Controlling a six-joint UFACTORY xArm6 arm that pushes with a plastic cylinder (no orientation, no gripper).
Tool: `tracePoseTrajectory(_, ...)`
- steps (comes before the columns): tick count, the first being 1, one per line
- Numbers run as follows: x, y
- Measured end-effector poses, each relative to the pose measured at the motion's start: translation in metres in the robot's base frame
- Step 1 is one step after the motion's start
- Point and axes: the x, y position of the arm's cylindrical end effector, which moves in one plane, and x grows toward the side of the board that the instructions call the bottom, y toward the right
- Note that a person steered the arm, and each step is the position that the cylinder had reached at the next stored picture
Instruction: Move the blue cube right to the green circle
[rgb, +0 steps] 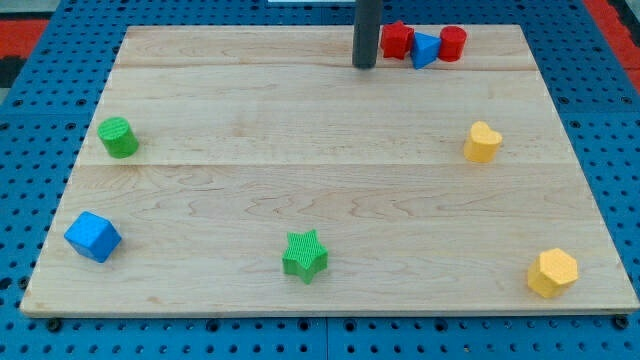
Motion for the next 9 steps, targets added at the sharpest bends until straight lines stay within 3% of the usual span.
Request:
tracePoseTrajectory(1, 0.105, -0.006)
tracePoseTrajectory(2, 0.190, -0.074)
tracePoseTrajectory(4, 0.240, -0.180)
tracePoseTrajectory(5, 0.298, -0.230)
tracePoseTrajectory(6, 0.291, -0.314)
tracePoseTrajectory(7, 0.255, -0.320)
tracePoseTrajectory(9, 0.196, -0.230)
